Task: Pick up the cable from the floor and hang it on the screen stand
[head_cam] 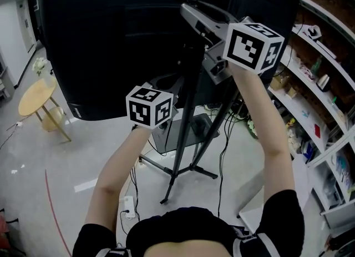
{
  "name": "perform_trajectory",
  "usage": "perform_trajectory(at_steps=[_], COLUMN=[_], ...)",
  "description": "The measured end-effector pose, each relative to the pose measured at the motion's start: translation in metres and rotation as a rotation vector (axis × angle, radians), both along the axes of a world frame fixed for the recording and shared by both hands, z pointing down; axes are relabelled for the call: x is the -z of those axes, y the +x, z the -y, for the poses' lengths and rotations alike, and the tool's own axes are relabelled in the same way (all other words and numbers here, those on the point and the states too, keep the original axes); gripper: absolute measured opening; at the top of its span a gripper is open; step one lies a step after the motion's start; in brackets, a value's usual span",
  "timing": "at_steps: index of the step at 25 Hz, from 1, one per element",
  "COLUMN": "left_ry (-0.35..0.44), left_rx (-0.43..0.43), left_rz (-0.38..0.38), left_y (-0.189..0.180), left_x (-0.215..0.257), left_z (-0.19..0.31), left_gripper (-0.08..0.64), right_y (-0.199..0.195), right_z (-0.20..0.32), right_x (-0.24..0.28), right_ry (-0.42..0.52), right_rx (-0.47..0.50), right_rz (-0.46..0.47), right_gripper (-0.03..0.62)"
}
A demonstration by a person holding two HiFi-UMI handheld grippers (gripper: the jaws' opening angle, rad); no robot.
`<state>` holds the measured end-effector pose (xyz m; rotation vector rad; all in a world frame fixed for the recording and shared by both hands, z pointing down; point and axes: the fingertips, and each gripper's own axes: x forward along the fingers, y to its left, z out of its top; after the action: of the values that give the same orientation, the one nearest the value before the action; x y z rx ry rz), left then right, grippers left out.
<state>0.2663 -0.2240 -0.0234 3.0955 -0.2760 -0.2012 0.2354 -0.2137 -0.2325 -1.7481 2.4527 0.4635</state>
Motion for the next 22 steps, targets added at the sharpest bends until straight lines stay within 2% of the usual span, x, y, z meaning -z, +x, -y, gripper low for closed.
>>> perform_trajectory(at_steps=[7, 16, 20, 22], left_ry=[0.046, 0.117, 0.117, 0.110], left_rx=[0.036, 0.044, 0.042, 0.032], left_rz=[-0.005, -0.024, -0.033, -0.062], left_y=[0.014, 0.026, 0.025, 0.023], left_x=[0.036, 0.088, 0.106, 0.114], left_z=[0.018, 0.018, 0.021, 0.020], left_gripper=[0.000, 0.000, 0.000, 0.000], right_y=[0.024, 0.033, 0.041, 0.045], right_z=[0.014, 0.029, 0.040, 0.049], right_x=[0.037, 0.083, 0.093, 0.096], right_ry=[-0.022, -0.036, -0.060, -0.072], right_rx=[0.002, -0.028, -0.052, -0.067], right_rz=[0.000, -0.091, -0.109, -0.123], right_gripper=[0.143, 0.144, 0.143, 0.144])
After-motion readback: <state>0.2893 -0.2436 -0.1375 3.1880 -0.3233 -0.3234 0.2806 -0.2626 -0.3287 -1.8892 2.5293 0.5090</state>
